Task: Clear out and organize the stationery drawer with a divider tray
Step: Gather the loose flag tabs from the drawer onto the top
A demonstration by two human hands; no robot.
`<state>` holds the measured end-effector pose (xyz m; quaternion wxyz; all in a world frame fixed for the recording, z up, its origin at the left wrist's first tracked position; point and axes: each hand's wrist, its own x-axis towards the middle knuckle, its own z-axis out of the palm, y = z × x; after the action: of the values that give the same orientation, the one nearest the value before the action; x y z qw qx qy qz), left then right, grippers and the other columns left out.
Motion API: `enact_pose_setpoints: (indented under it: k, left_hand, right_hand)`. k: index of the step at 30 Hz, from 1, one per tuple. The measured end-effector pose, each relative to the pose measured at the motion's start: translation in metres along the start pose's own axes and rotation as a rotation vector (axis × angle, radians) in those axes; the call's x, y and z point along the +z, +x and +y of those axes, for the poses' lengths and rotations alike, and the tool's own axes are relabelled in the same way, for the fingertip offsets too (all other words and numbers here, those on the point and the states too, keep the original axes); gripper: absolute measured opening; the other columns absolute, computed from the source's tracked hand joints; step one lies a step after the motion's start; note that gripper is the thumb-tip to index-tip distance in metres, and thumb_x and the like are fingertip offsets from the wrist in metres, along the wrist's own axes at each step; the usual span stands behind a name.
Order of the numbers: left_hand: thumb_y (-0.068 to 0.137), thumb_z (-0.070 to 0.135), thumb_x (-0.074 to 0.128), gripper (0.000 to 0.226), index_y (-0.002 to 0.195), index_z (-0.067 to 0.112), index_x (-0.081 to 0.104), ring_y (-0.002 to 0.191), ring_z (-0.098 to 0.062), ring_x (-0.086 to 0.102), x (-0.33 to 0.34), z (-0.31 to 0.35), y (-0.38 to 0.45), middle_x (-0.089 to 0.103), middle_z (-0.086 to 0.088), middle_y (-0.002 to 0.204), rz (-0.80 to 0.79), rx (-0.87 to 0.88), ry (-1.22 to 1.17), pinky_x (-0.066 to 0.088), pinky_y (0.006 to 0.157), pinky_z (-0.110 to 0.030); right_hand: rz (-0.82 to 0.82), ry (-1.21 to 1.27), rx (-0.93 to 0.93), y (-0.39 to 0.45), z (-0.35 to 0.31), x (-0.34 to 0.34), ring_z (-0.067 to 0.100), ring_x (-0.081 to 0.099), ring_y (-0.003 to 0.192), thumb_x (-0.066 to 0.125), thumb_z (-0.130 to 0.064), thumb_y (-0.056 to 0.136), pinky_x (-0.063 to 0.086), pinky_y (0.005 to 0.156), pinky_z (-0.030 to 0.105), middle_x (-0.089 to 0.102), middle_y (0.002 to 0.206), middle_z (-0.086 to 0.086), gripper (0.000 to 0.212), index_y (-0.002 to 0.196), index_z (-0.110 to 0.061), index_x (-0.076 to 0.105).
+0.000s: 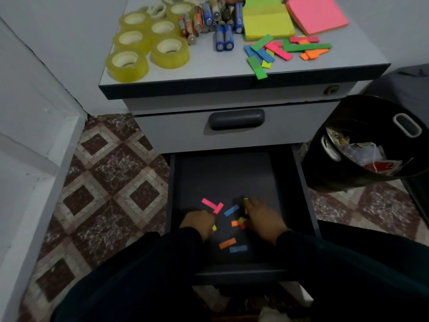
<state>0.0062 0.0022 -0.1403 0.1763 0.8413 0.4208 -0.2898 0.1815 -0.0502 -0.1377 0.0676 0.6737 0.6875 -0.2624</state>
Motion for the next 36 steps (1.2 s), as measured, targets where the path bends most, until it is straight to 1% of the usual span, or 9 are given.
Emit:
enact_pose_setpoints:
  k: [4,7,10,14,20,24,30,33,36]
  left_hand:
    - [0.094,0.016,0.044,0.034,0.128,0.017,0.049,0.120,-0.024,0.048,-0.004,-0.007,0.006,0.051,-0.006,0.132,0.237,-0.034,-0.163,0.042,0.092,-0.032]
    - [0.094,0.012,0.045,0.052,0.143,0.022,0.034,0.135,-0.023,0.030,-0.002,-0.013,0.008,0.030,-0.003,0.148,0.218,0.007,-0.162,0.036,0.105,-0.033]
    - [0.094,0.011,0.044,0.050,0.143,0.020,0.034,0.135,-0.026,0.028,0.003,-0.011,0.006,0.028,-0.007,0.147,0.173,-0.004,-0.076,0.039,0.104,-0.036]
    - [0.093,0.010,0.045,0.042,0.135,0.014,0.041,0.125,-0.026,0.043,0.005,-0.009,0.003,0.044,-0.011,0.136,0.181,-0.083,-0.081,0.043,0.096,-0.033]
    - [0.094,0.004,0.041,0.032,0.125,0.007,0.047,0.106,-0.027,0.060,0.004,-0.008,0.003,0.060,-0.011,0.119,0.180,-0.186,-0.152,0.048,0.084,-0.034]
    - [0.094,0.003,0.040,0.030,0.123,0.005,0.048,0.107,-0.027,0.060,0.005,-0.010,0.004,0.060,-0.013,0.120,0.124,-0.222,-0.222,0.048,0.085,-0.034]
    - [0.092,0.006,0.048,0.037,0.128,0.010,0.047,0.126,-0.025,0.041,0.005,-0.017,0.006,0.042,-0.010,0.136,0.127,-0.165,-0.240,0.039,0.104,-0.033]
    - [0.094,0.027,0.050,0.043,0.135,0.017,0.042,0.131,-0.023,0.032,0.004,-0.015,0.007,0.036,-0.005,0.141,0.249,-0.068,-0.285,0.033,0.106,-0.032]
    - [0.082,0.047,0.064,0.074,0.145,0.032,0.029,0.135,-0.023,0.022,0.007,-0.011,0.007,0.023,0.001,0.147,0.128,0.106,-0.206,0.034,0.107,-0.038]
  right_hand:
    - [0.082,0.071,0.225,0.011,0.029,-0.021,0.027,0.051,0.120,0.054,-0.014,0.090,0.043,0.098,0.034,0.048,0.133,0.011,0.045,0.133,-0.009,0.042]
    - [-0.167,0.021,0.311,0.003,0.039,-0.028,0.029,0.057,0.116,0.064,-0.020,0.086,0.048,0.095,0.035,0.057,0.127,0.013,0.043,0.125,-0.006,0.052]
    - [-0.367,-0.140,0.282,-0.011,0.032,-0.016,0.027,0.053,0.122,0.055,-0.020,0.093,0.044,0.099,0.034,0.054,0.133,0.013,0.038,0.129,-0.006,0.052]
    - [-0.275,-0.173,0.204,-0.013,0.021,-0.004,0.027,0.054,0.120,0.053,-0.025,0.094,0.044,0.096,0.035,0.054,0.132,0.011,0.038,0.128,-0.010,0.051]
    - [-0.047,0.142,0.230,0.003,0.016,-0.014,0.021,0.058,0.108,0.048,-0.020,0.096,0.046,0.089,0.029,0.057,0.122,0.008,0.027,0.122,-0.013,0.052]
    - [0.109,0.264,0.246,0.012,0.021,-0.009,0.023,0.044,0.125,0.056,-0.027,0.092,0.037,0.103,0.029,0.042,0.137,0.008,0.048,0.137,-0.014,0.042]
    - [0.062,0.107,0.138,0.019,0.013,0.001,0.026,0.023,0.135,0.058,-0.054,0.084,0.027,0.111,0.036,0.018,0.152,0.002,0.078,0.147,-0.023,0.026]
    - [0.006,0.073,0.019,0.017,0.007,0.001,0.026,0.019,0.136,0.062,-0.060,0.077,0.023,0.111,0.037,0.014,0.153,0.001,0.088,0.148,-0.024,0.025]
    - [-0.033,-0.012,-0.076,0.009,0.001,0.007,0.025,0.021,0.136,0.069,-0.060,0.069,0.024,0.112,0.038,0.015,0.154,0.001,0.097,0.148,-0.023,0.025]
